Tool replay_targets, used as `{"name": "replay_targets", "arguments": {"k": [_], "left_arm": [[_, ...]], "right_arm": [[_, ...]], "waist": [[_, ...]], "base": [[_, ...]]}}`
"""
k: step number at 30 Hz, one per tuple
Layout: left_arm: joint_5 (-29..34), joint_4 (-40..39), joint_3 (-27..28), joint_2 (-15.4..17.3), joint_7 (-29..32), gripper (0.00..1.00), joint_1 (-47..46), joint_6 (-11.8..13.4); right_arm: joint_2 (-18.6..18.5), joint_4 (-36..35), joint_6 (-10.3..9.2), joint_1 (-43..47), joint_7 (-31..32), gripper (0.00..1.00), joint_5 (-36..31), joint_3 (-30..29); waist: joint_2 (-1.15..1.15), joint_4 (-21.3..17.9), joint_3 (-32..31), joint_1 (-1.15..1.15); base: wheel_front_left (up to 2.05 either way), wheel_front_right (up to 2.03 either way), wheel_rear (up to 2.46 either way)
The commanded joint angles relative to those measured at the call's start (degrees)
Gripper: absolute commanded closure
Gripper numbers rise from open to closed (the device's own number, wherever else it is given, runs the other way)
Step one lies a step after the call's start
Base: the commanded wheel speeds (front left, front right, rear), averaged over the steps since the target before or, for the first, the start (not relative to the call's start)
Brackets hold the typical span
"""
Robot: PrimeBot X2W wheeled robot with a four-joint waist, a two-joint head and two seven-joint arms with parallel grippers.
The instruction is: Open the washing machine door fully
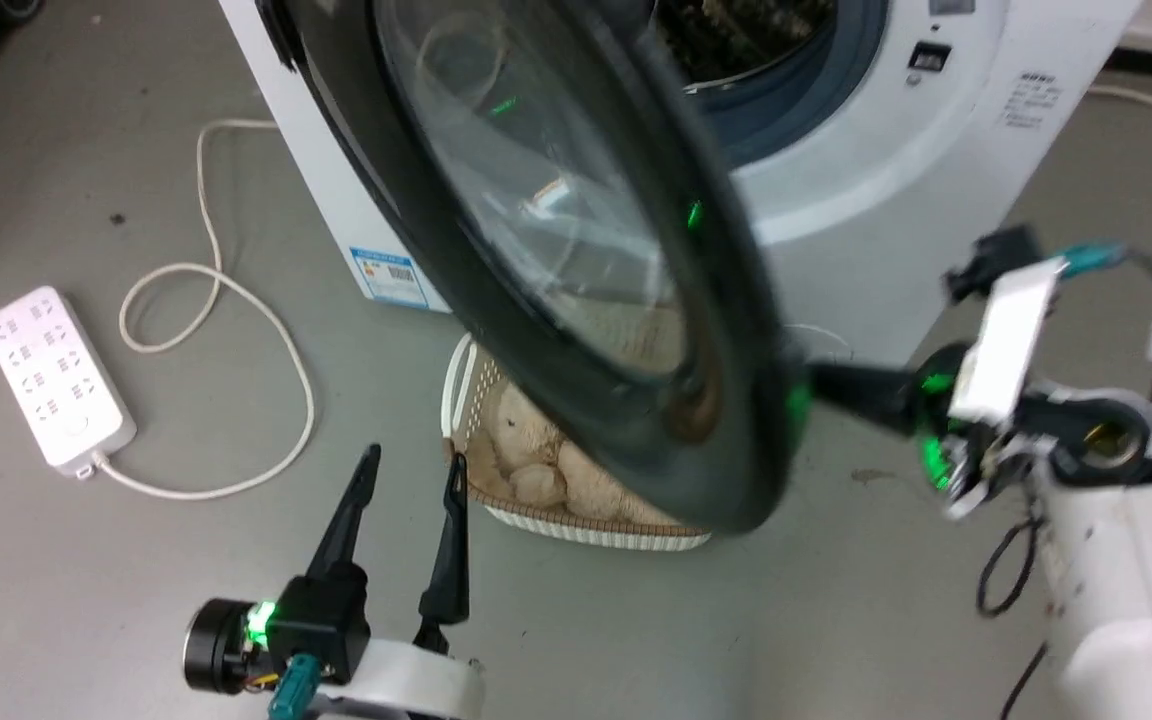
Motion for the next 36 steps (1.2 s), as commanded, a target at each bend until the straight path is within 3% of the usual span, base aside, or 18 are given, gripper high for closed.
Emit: {"name": "replay_targets", "arguments": {"k": [1,9,18,19,20,21,27,33,36], "left_arm": [[0.41,0.16,-0.12,0.07,-0.32,0.00,0.95,-0.21],[0.15,0.36,-1.95,0.07,-0.32,0.00,3.44,-0.33],[-0.54,0.53,-2.86,0.07,-0.32,0.00,3.81,0.33],[-0.53,0.51,-2.66,0.07,-0.32,0.00,3.76,0.39],[-0.52,0.52,-2.43,0.07,-0.32,0.00,3.79,0.45],[-0.51,0.50,-2.15,0.07,-0.32,0.00,3.88,0.54],[-0.63,0.32,-0.25,0.07,-0.32,0.00,4.53,0.81],[-1.20,0.57,1.84,0.07,-0.32,0.00,4.72,0.79],[-1.76,0.50,2.66,0.07,-0.32,0.00,4.94,0.64]], "right_arm": [[0.29,-0.48,0.06,1.68,-0.21,1.00,1.02,1.27],[0.29,-4.84,0.06,8.70,-5.18,1.00,8.78,14.50],[0.29,-5.47,0.06,10.44,-10.99,1.00,11.90,21.65],[0.29,-5.44,0.06,10.53,-12.09,0.94,11.35,21.67],[0.29,-5.50,0.06,10.64,-13.40,0.54,10.52,21.37],[0.26,-5.77,0.06,10.80,-14.67,0.00,9.45,20.91],[-3.77,-12.13,0.06,13.85,-25.02,0.00,1.90,15.50],[-13.24,-24.13,0.06,19.70,-48.67,0.00,-21.59,15.77],[-15.92,-27.61,0.06,23.79,-59.97,0.00,-31.68,15.86]], "waist": [[0.00,-0.23,-0.73,0.01],[0.00,0.77,-2.50,0.01],[0.00,1.11,-3.30,0.01],[0.00,0.98,-3.59,0.01],[0.00,0.82,-3.94,0.01],[0.00,0.57,-4.31,0.01],[0.00,-1.40,-6.82,0.01],[0.00,-3.89,-8.18,0.01],[0.00,-4.97,-8.99,0.01]], "base": [[0.00,0.00,0.00],[0.00,0.00,0.00],[0.00,0.00,0.00],[0.00,0.00,0.00],[0.00,0.00,0.00],[0.00,0.00,0.00],[0.00,0.00,0.00],[0.00,0.00,0.00],[0.00,0.00,0.00]]}}
